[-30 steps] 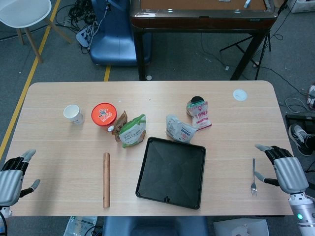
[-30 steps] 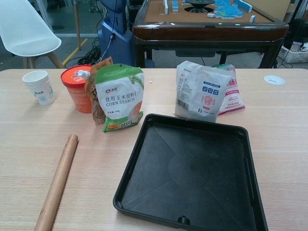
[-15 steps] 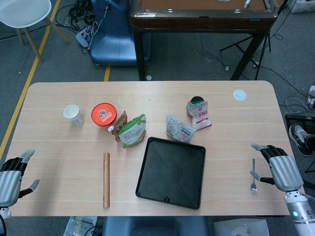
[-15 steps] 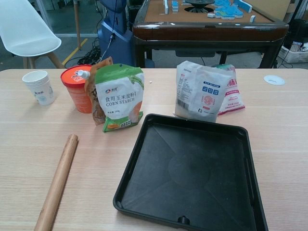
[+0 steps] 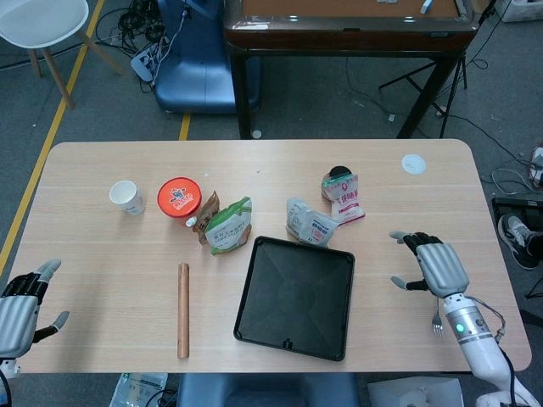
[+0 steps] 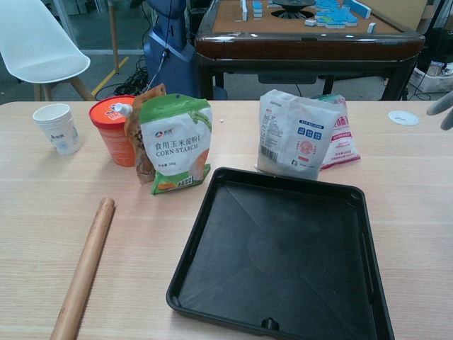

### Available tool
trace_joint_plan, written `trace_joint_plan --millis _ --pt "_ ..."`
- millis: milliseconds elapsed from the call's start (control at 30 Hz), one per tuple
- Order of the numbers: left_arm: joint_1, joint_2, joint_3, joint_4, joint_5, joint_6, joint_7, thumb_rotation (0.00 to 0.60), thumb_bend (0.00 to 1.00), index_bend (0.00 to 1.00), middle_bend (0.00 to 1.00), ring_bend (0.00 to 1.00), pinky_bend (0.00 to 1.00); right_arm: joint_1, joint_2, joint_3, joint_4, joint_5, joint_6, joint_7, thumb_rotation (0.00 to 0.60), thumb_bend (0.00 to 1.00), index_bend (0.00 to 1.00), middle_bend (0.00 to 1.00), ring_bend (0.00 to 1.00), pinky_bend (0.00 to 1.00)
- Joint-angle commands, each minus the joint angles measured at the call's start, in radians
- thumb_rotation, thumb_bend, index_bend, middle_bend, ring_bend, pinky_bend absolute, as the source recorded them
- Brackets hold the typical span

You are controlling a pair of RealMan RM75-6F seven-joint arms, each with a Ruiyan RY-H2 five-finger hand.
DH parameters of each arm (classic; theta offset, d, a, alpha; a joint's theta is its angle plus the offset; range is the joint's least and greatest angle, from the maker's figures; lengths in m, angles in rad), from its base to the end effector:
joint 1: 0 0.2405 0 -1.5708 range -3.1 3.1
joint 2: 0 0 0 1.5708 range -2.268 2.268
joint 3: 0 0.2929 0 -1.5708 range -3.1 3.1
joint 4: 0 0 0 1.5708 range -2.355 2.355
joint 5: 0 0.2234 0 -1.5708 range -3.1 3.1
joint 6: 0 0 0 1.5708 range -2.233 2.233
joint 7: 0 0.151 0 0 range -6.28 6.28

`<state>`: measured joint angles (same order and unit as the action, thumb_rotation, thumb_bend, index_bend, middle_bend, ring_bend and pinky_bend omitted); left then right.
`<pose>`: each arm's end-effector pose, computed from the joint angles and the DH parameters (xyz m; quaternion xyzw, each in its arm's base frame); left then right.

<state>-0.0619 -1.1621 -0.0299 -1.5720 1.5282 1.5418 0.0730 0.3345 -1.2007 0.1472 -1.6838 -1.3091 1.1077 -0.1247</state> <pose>-0.3527 0.1797 0.1546 -0.6031 -0.3569 -0.3774 0.6053 -0.2956 -0.2849 0.0948 0.6536 -0.4450 0.3599 0.4953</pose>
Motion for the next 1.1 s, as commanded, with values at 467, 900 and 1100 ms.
trace_joint_plan --millis 467,900,1100 --pt "0.001 -0.005 0.004 0.009 0.006 -0.003 -0.009 0.6 0.2 0.11 0.15 0.19 0.17 0.225 -0.191 0.104 0.136 0.282 -0.23 -0.051 0.6 0.12 0.21 0.3 0.2 0.29" --pt "0.009 -0.009 0.007 0.02 0.001 -0.002 -0.019 0.6 0.2 0.11 0.15 0.19 0.17 0.357 -0.324 0.149 0.317 0.395 -0.359 0.016 0.6 0.12 0.2 0.28 0.18 0.29" --pt "0.013 -0.008 0.008 0.023 -0.003 -0.002 -0.022 0.6 0.2 0.11 0.15 0.19 0.17 0.406 -0.389 0.157 0.418 0.41 -0.4 0.048 0.6 0.12 0.19 0.28 0.18 0.29"
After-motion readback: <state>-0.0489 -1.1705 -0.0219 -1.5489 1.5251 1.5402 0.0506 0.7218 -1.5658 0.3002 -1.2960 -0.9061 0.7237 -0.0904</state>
